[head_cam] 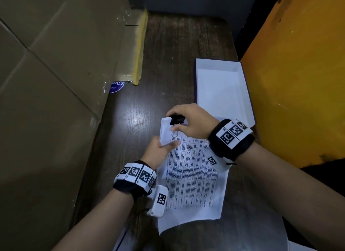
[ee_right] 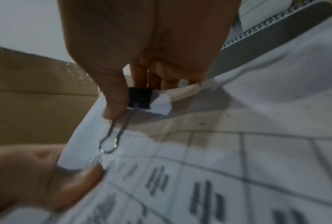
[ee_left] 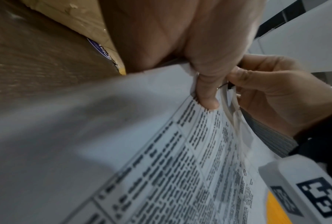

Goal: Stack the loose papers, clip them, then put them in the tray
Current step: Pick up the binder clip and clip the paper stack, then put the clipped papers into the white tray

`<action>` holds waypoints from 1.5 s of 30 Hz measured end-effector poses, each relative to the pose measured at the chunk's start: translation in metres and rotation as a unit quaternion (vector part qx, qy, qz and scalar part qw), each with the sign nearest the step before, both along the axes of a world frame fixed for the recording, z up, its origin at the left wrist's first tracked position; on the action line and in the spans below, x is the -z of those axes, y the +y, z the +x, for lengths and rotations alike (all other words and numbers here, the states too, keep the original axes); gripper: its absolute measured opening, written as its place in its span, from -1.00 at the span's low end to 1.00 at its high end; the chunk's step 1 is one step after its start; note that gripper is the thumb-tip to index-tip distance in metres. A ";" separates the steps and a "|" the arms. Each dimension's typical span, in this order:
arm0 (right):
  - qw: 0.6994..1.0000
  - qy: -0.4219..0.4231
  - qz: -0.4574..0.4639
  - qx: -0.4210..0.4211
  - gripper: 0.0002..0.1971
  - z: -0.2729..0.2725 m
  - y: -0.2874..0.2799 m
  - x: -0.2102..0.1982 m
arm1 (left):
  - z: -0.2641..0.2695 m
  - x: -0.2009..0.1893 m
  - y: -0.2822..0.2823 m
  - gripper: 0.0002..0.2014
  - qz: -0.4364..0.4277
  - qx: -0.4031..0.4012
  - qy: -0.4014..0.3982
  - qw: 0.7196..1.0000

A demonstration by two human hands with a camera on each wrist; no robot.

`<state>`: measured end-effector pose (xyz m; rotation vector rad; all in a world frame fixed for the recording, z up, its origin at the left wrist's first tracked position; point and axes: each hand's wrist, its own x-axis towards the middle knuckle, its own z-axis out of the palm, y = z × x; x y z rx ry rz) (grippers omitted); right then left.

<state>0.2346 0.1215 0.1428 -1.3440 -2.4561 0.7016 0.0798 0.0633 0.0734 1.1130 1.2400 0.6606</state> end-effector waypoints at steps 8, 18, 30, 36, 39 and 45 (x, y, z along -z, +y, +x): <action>0.993 0.044 -0.035 0.099 -0.38 0.011 -0.004 -0.004 | -0.007 0.001 0.002 -0.62 -0.010 -0.003 0.020 1.000; 0.782 0.355 -0.312 0.406 -0.10 0.098 -0.106 0.077 | -0.029 -0.021 0.021 -0.30 0.015 -0.023 -0.037 0.999; 0.669 0.495 -0.311 0.459 -0.22 0.114 -0.117 0.104 | 0.000 0.022 -0.016 -0.73 -0.082 0.056 0.024 0.995; 0.675 0.477 -0.318 0.464 -0.40 0.135 -0.120 0.110 | 0.025 0.047 -0.034 -0.64 -0.073 0.025 0.016 0.997; 0.693 0.458 -0.332 0.447 -0.46 0.138 -0.127 0.110 | 0.042 0.043 -0.015 -0.67 -0.053 -0.001 0.006 0.999; 0.751 0.371 -0.205 0.506 -0.73 0.158 -0.077 0.098 | 0.096 0.029 0.054 -0.68 -0.012 -0.033 0.005 0.999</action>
